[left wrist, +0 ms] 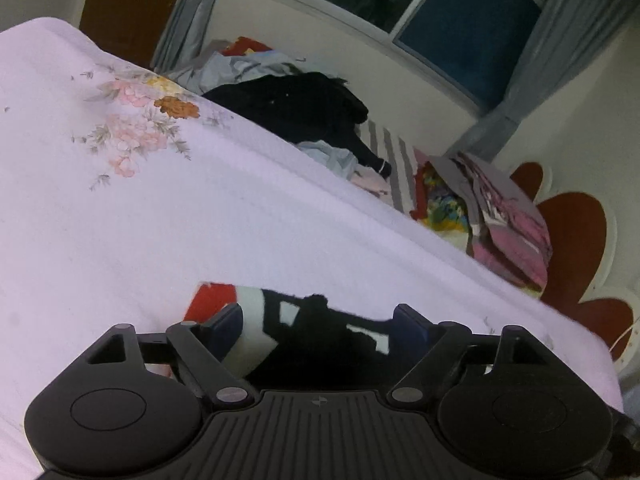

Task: Fold small clothes

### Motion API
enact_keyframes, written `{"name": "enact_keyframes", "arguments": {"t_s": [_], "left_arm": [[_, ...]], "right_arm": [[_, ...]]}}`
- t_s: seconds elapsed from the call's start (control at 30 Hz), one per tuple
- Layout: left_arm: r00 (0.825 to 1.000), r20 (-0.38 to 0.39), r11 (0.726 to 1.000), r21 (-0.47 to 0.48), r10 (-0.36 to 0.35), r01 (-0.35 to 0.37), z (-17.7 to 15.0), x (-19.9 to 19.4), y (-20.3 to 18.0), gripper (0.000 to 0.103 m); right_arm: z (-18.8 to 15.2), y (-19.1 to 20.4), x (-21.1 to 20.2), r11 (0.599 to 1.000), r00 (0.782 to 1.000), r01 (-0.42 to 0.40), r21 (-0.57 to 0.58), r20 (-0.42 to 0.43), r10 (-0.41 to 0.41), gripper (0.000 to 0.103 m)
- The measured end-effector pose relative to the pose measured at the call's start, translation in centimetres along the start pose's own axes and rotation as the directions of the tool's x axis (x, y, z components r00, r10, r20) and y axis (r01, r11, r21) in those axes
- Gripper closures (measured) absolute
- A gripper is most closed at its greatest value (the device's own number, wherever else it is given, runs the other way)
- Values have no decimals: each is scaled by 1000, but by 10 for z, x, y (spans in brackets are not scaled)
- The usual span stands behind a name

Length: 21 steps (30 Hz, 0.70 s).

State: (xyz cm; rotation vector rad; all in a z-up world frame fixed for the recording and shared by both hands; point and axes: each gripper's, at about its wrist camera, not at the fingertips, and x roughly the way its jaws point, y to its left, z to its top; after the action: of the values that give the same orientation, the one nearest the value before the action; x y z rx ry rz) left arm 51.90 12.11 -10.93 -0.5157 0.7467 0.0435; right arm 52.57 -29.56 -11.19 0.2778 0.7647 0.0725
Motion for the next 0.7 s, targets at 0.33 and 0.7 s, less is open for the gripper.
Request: {"name": "enact_keyframes", "arguments": {"t_s": [0.33,0.7], "left_arm": [[992,-37,967,228,125,-113,-34,23,-7,33],[981,54,944,266,186,-193,-51,20,4,57]], "right_arm": [[-15,12,35,987,992,82,-141,-89,-95,76],[-25,9,43,963,987,137,-232,-45,-151,100]]}}
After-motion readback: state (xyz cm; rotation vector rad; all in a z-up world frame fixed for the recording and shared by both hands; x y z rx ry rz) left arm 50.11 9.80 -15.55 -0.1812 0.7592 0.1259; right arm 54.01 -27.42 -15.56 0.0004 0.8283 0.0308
